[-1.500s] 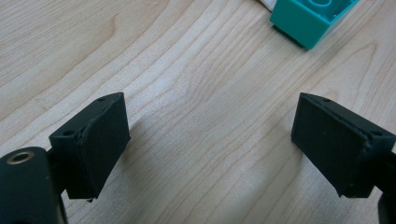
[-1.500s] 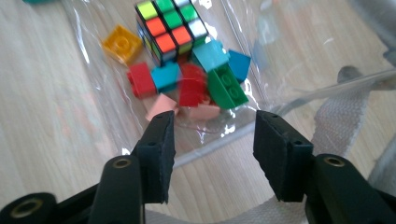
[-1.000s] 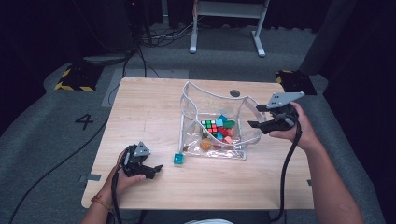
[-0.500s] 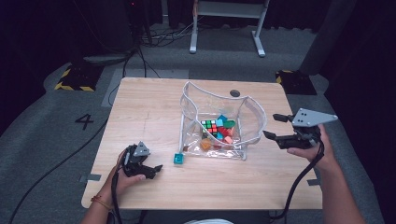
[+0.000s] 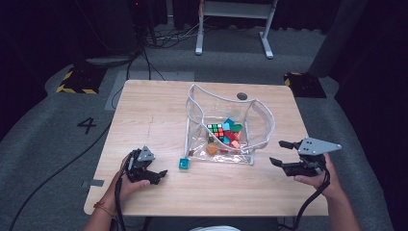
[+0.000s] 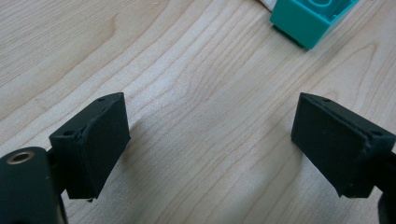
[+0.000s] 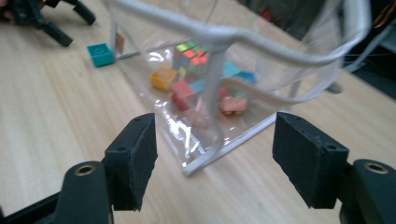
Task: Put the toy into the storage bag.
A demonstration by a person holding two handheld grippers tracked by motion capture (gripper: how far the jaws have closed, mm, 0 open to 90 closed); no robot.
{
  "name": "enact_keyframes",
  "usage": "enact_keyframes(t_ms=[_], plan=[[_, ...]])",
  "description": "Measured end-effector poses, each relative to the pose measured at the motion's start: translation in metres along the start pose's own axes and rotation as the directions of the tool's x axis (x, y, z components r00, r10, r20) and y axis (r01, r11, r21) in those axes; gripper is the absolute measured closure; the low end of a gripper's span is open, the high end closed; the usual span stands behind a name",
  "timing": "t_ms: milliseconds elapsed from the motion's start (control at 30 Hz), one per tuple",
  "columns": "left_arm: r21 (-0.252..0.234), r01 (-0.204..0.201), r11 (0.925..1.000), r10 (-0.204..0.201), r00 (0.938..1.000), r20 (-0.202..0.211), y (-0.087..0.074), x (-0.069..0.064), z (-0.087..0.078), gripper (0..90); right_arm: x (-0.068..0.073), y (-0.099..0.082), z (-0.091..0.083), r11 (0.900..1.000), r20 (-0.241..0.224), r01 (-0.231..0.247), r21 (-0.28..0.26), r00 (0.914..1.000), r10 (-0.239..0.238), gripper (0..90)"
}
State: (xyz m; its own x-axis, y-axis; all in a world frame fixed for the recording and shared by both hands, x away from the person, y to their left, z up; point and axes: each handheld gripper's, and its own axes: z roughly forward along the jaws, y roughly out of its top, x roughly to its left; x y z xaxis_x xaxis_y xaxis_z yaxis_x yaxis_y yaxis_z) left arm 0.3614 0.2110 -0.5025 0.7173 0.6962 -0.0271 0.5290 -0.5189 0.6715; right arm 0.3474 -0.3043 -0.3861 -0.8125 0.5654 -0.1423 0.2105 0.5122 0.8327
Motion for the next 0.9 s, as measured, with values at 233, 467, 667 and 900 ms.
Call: enact_keyframes(t_ms=[233,467,667,900], plan=[[0.000,0.000,1.0000,0.000,1.0000,0.000,0.000,0.000,0.000,11.6,0.023,-0.022,0.031,0.9999,-0.107,-0.011,-0.010,0.9942,0.010,32.6],[0.000,-0.004,1.0000,0.004,1.0000,-0.001,0.000,0.000,0.000,11.6,0.059,-0.031,0.078,0.9994,-0.178,0.009,0.035,0.9840,-0.002,33.1],[0.001,-0.001,1.0000,0.001,1.0000,0.000,0.000,0.000,0.000,11.6,0.086,-0.027,0.109,0.9977,-0.228,0.021,0.064,0.9737,-0.005,34.2],[0.001,-0.001,1.0000,0.001,1.0000,0.000,0.000,0.000,0.000,11.6,0.103,-0.012,0.145,0.9960,-0.245,0.088,0.013,0.9660,-0.082,36.7]])
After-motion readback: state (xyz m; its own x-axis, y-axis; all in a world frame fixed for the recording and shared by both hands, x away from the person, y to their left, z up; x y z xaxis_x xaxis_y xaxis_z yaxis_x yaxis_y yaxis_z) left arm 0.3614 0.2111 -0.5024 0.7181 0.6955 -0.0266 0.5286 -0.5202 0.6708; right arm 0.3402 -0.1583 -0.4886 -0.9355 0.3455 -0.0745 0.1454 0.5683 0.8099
